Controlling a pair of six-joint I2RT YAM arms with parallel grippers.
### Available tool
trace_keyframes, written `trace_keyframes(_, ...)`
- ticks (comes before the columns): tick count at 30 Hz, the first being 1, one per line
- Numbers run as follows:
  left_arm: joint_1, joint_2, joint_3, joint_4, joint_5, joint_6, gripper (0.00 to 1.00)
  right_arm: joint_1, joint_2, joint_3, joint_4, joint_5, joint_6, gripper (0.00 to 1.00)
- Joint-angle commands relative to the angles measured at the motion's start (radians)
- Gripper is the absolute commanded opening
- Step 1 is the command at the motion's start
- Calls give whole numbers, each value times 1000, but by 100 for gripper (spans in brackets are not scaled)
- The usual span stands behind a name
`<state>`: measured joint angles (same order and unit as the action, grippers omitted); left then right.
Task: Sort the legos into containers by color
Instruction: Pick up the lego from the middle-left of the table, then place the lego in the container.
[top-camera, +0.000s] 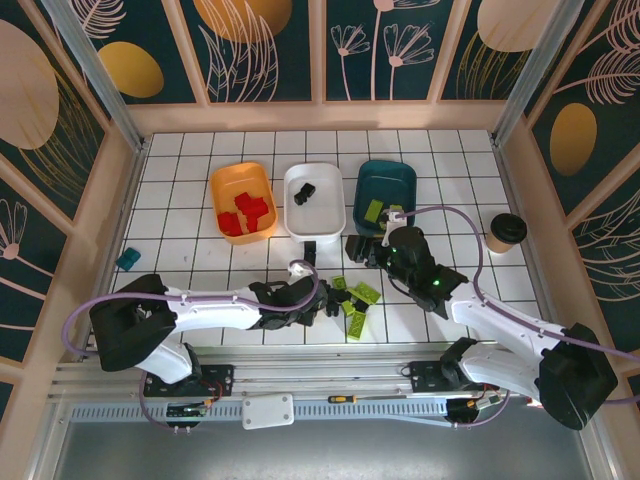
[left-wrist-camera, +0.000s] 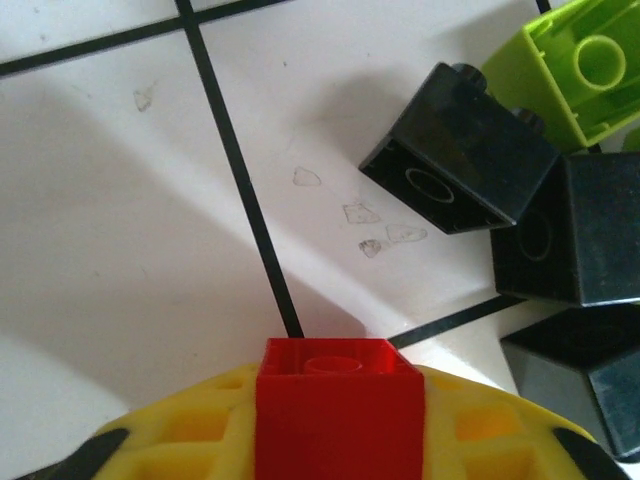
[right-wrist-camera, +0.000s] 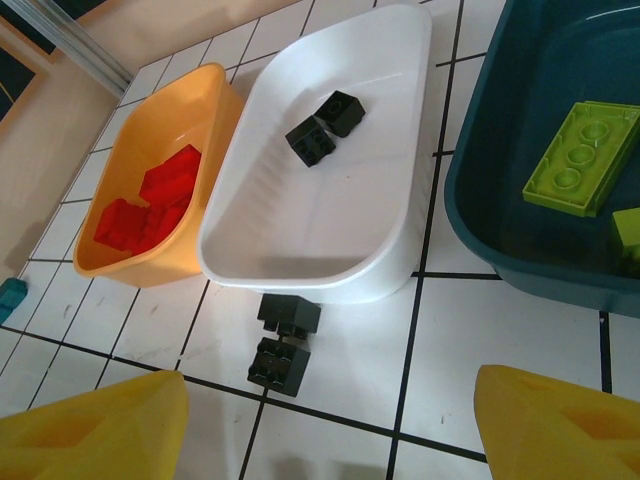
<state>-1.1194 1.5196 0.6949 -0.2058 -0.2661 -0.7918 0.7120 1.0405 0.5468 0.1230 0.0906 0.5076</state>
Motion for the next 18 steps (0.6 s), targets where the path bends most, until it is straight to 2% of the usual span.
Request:
trace_keyframes(1, 1, -31, 12, -29, -70, 6, 16, -8, -22, -8, 4, 37, 12, 75)
trace_keyframes(5, 83, -116, 52, -99, -153, 64, 13, -8, -20, -5, 10, 36, 13, 75)
trace_keyframes(9, 294, -250, 65, -72, -183, 132, 13, -8, -14, -5, 16, 37, 13, 75)
trace_keyframes(11, 401, -278, 94, -41, -189, 155, 17, -8, -9, -7, 20, 38, 15, 76)
trace_keyframes(13, 510, -253, 139, -6, -178, 171, 19, -8, -1, -5, 22, 36, 18, 75)
trace_keyframes(18, 723, -82, 246, 53, -149, 187, 13, -8, -2, -8, 16, 35, 21, 76)
